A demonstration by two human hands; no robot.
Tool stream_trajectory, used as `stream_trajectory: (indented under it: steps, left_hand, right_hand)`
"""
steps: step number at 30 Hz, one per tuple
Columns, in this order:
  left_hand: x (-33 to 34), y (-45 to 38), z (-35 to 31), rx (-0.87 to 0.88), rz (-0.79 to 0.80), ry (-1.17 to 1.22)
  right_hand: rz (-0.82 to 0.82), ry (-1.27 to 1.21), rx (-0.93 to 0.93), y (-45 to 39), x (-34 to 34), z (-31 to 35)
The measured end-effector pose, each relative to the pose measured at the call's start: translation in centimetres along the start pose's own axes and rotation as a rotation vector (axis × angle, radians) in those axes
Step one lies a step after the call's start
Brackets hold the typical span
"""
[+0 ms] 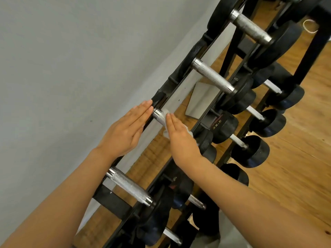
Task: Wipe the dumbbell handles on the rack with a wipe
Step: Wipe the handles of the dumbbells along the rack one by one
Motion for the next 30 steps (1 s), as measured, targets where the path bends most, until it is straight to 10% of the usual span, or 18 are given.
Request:
stream_trajectory:
  steps: [16, 30]
  left_hand:
    - [1.3, 0.0, -4.7, -0.513, -0.018, 0.085]
    - [0.9, -0.7, -5.9, -0.610, 0.044, 0.085]
  right_hand:
    - [-0.222, -0.016, -0.431, 4.9, -3.0, -5.2]
    - [-0.389, 0.156, -0.627, 9.7, -3.5, -8.0]
Point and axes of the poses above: each hand's wrist, its own y-axis away from the middle knuckle, its own x-axis out of the palm, z = x × y, the point moved 4 cm from there along -y, towards the middle knuckle
